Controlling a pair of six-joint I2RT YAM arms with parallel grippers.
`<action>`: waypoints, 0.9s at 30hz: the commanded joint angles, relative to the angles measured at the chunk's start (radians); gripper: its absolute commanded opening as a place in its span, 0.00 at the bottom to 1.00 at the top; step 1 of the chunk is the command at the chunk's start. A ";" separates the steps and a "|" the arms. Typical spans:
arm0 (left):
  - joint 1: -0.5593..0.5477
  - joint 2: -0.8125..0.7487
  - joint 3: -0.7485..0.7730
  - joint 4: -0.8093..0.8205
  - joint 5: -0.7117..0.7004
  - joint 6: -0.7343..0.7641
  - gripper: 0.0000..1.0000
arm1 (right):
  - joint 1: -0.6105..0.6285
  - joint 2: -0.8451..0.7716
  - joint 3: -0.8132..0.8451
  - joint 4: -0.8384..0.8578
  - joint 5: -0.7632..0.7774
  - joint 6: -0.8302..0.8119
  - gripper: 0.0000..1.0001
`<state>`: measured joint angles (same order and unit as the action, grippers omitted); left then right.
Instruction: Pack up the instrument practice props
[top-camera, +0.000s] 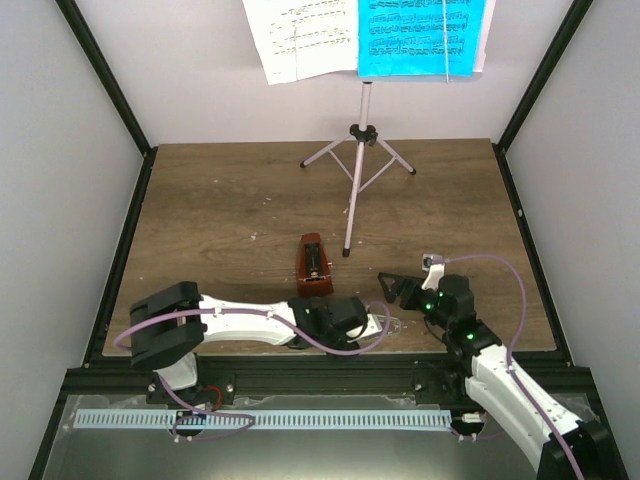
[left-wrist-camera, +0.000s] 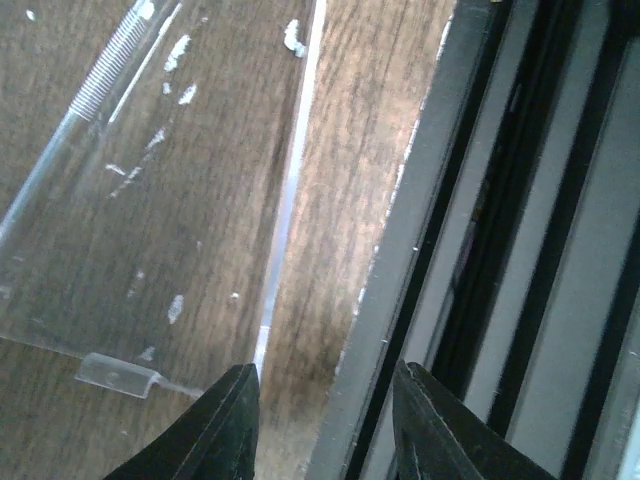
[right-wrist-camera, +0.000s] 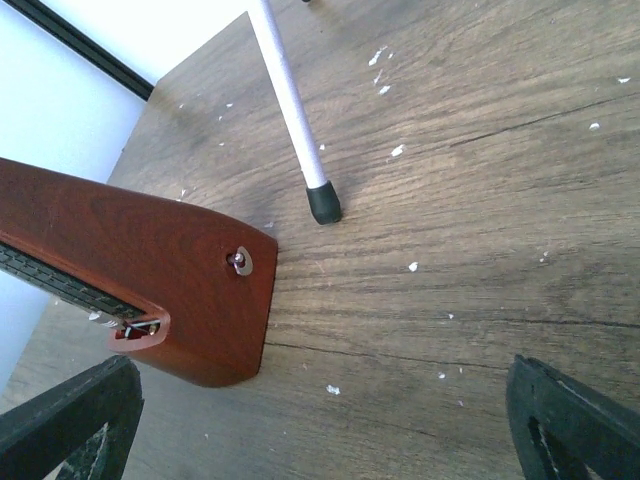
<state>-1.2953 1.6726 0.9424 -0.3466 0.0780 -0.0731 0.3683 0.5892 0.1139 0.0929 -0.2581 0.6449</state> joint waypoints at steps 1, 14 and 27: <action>-0.009 0.018 0.026 -0.012 -0.109 0.015 0.37 | -0.008 0.004 -0.004 -0.007 -0.023 0.002 1.00; -0.018 0.057 0.024 -0.003 -0.130 0.029 0.29 | -0.008 0.030 -0.027 0.019 -0.024 0.003 1.00; -0.041 0.073 0.019 -0.012 -0.216 0.039 0.13 | -0.008 0.029 0.026 -0.069 0.039 -0.021 1.00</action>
<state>-1.3247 1.7336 0.9489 -0.3588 -0.1070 -0.0467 0.3683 0.6228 0.0982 0.0727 -0.2535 0.6441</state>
